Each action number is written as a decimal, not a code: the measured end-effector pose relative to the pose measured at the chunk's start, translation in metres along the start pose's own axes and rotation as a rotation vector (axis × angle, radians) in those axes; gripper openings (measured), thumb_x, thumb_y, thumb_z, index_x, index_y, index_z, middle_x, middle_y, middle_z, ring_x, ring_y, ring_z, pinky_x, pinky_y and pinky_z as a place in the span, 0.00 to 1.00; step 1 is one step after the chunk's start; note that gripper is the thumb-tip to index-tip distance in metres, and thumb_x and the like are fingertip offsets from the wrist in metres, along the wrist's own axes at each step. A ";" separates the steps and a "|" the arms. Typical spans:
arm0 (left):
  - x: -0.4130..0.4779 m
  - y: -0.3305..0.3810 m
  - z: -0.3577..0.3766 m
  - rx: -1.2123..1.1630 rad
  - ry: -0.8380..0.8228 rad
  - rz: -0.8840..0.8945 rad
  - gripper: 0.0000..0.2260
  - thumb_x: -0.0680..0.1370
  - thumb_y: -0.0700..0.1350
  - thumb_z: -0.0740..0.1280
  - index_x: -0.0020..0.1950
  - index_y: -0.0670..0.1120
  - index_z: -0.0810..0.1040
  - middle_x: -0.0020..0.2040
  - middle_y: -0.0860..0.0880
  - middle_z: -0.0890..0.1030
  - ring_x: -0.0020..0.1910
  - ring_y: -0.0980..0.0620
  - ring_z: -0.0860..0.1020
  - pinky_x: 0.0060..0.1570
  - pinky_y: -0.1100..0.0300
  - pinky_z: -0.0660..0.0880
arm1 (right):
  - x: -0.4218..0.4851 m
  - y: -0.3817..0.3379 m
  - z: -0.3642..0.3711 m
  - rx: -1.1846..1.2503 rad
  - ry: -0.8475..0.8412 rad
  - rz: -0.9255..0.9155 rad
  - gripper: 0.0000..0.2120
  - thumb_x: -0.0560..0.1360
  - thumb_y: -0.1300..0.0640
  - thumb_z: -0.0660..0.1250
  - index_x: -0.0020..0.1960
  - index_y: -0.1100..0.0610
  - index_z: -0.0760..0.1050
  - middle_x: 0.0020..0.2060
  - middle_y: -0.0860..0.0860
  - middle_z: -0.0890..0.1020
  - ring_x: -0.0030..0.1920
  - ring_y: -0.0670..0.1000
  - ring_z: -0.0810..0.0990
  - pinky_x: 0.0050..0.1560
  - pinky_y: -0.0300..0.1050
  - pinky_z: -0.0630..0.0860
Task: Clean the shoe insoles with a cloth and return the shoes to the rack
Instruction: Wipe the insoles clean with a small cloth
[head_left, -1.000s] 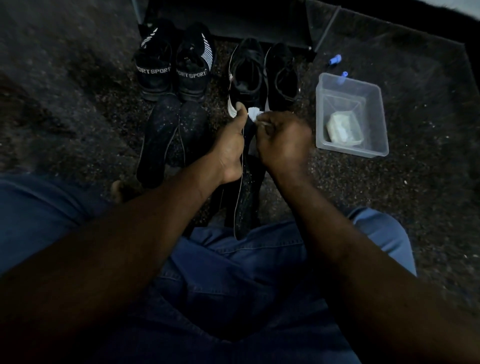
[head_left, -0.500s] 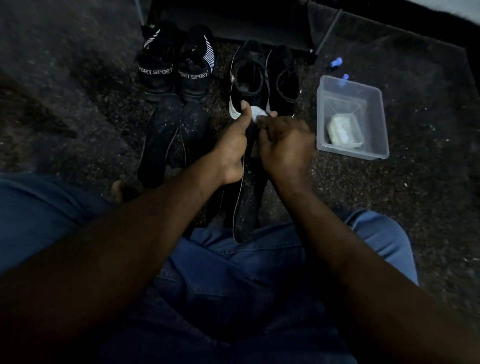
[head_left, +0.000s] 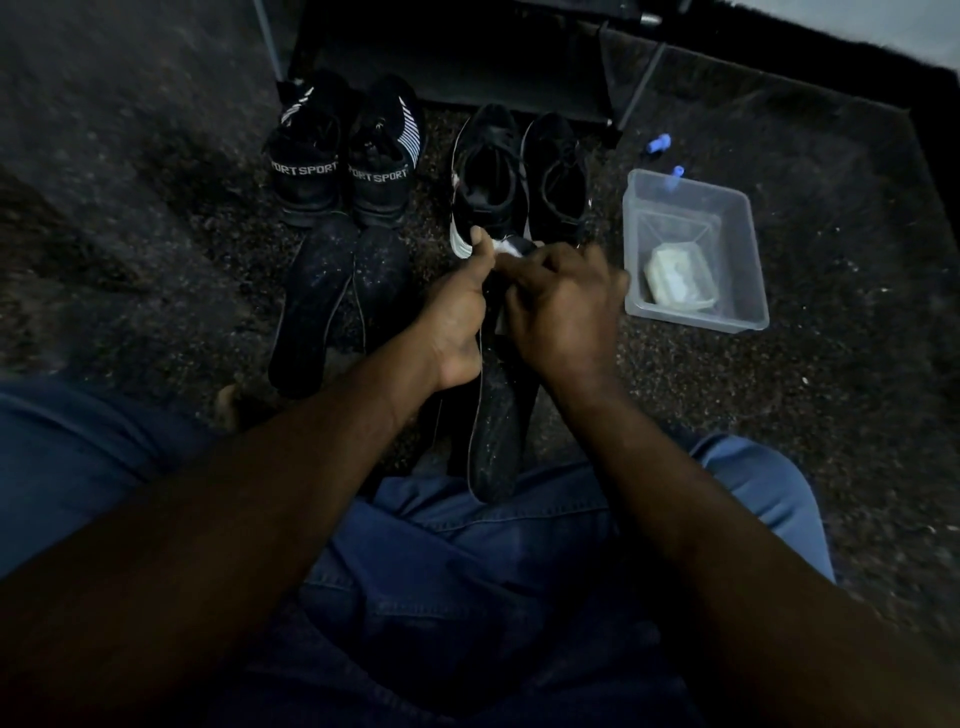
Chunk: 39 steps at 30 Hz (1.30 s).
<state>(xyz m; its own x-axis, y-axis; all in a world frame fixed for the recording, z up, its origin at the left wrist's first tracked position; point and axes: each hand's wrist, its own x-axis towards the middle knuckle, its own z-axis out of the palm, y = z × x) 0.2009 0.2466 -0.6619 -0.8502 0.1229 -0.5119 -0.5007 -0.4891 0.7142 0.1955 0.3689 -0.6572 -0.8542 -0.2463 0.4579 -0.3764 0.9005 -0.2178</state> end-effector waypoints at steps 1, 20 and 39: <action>0.001 -0.002 0.000 -0.015 -0.008 -0.010 0.30 0.81 0.69 0.56 0.68 0.50 0.81 0.63 0.44 0.84 0.62 0.45 0.83 0.57 0.49 0.81 | 0.003 0.005 -0.002 -0.026 0.021 0.064 0.17 0.74 0.50 0.64 0.59 0.44 0.85 0.46 0.48 0.82 0.51 0.58 0.77 0.48 0.51 0.65; 0.010 0.005 -0.002 -0.083 0.094 -0.003 0.29 0.82 0.65 0.60 0.66 0.42 0.81 0.60 0.40 0.85 0.58 0.41 0.85 0.60 0.42 0.80 | -0.022 0.031 -0.020 0.014 -0.069 0.055 0.17 0.75 0.50 0.63 0.59 0.46 0.85 0.45 0.49 0.81 0.51 0.59 0.76 0.49 0.56 0.72; 0.014 -0.020 0.001 -0.052 0.187 -0.016 0.26 0.81 0.64 0.65 0.65 0.42 0.82 0.57 0.40 0.86 0.58 0.38 0.84 0.62 0.34 0.78 | -0.040 0.038 -0.019 -0.064 -0.098 -0.034 0.12 0.74 0.50 0.67 0.55 0.46 0.85 0.46 0.48 0.83 0.50 0.60 0.77 0.47 0.54 0.70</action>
<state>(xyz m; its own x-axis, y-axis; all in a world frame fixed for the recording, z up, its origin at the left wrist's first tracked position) 0.1985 0.2585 -0.6829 -0.7948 -0.0297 -0.6062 -0.5006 -0.5327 0.6824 0.2219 0.4200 -0.6678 -0.8736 -0.3077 0.3771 -0.3845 0.9113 -0.1472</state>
